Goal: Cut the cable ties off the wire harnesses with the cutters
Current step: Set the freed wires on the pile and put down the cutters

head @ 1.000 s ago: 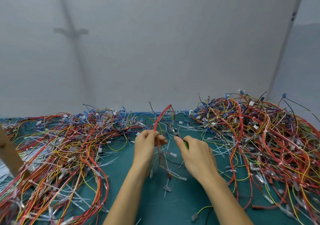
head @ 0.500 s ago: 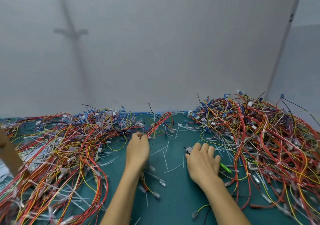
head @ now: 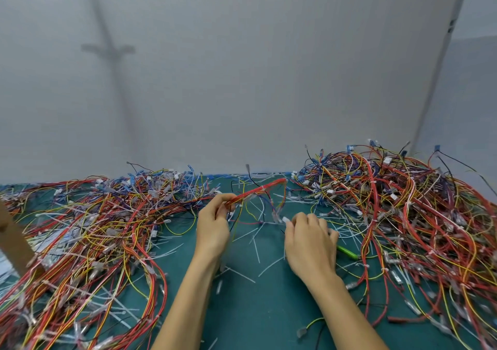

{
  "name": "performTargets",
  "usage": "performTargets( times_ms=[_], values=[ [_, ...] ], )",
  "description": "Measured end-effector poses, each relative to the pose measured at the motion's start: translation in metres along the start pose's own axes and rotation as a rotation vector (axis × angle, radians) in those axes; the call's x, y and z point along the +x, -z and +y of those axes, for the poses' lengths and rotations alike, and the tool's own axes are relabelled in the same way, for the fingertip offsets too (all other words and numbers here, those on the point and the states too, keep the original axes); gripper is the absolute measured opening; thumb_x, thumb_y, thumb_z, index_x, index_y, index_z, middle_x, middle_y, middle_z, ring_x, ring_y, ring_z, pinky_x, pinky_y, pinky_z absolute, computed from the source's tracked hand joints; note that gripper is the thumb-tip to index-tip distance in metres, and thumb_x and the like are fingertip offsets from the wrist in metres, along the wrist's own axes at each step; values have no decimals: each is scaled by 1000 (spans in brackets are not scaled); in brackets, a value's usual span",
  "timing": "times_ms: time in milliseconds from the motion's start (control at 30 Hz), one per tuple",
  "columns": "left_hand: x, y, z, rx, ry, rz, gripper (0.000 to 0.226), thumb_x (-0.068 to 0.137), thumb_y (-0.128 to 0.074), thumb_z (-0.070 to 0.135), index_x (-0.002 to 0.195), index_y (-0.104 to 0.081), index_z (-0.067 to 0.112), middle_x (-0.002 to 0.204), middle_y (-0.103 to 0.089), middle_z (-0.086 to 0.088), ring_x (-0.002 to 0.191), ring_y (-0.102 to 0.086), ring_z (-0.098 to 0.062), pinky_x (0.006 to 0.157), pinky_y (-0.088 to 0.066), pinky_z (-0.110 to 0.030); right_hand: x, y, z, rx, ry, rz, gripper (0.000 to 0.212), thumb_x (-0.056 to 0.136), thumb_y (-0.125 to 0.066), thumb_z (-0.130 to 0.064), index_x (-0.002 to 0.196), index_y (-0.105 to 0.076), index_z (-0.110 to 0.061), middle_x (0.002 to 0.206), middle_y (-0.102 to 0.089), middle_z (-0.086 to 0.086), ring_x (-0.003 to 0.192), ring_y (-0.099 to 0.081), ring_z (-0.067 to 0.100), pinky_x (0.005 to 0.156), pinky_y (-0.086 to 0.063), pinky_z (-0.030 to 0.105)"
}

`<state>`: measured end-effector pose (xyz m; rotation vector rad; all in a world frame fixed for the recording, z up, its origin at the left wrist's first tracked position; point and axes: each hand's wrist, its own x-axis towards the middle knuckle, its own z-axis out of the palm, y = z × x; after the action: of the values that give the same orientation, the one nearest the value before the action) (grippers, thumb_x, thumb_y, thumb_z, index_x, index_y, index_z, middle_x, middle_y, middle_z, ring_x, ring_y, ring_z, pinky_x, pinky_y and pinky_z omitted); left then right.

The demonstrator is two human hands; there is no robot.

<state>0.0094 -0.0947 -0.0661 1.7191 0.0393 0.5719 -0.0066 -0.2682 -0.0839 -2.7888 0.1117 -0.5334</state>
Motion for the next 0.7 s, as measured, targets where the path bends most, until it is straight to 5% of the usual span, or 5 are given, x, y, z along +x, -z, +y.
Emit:
performTargets(
  times_ms=[100, 233, 467, 600, 700],
  values=[
    [0, 2, 4, -66, -65, -38, 46, 95, -42, -11, 80, -66, 25, 82, -66, 12, 81, -57, -1, 76, -40, -11, 8, 13, -2, 686, -215, 14, 42, 104, -30, -35, 86, -61, -14, 93, -68, 3, 90, -61, 26, 86, -45, 41],
    [-4, 3, 11, -147, -54, -134, 35, 79, -47, -5, 61, -68, 15, 79, -61, 2, 78, -55, -3, 74, -40, -9, 14, 27, 2, 1521, -599, -192, 51, 101, -39, -49, 89, -64, -6, 82, -74, 14, 66, -71, 23, 58, -58, 30],
    [-18, 3, 10, 152, -41, -497, 37, 72, -37, 25, 52, -67, 16, 65, -68, 2, 73, -61, -12, 74, -44, -21, 12, 24, 6, 1726, -490, -182, 12, 96, -56, -4, 98, -64, 6, 74, -74, 11, 54, -65, 12, 52, -55, 19],
    [-22, -12, 8, 313, -36, -290, 46, 83, -33, 44, 77, -67, 14, 80, -72, 2, 85, -65, -21, 91, -43, -33, 10, 32, 1, 1679, -249, -133, 13, 97, -54, -4, 100, -67, -2, 86, -76, 10, 67, -70, 14, 62, -57, 20],
    [-19, -20, 18, -86, 138, -203, 43, 97, -32, 31, 91, -69, 9, 89, -76, -5, 83, -72, -24, 93, -48, -39, 6, 37, -4, 1540, -62, -135, 14, 95, -58, -4, 100, -71, -6, 90, -77, 8, 73, -72, 17, 66, -57, 21]
  ],
)
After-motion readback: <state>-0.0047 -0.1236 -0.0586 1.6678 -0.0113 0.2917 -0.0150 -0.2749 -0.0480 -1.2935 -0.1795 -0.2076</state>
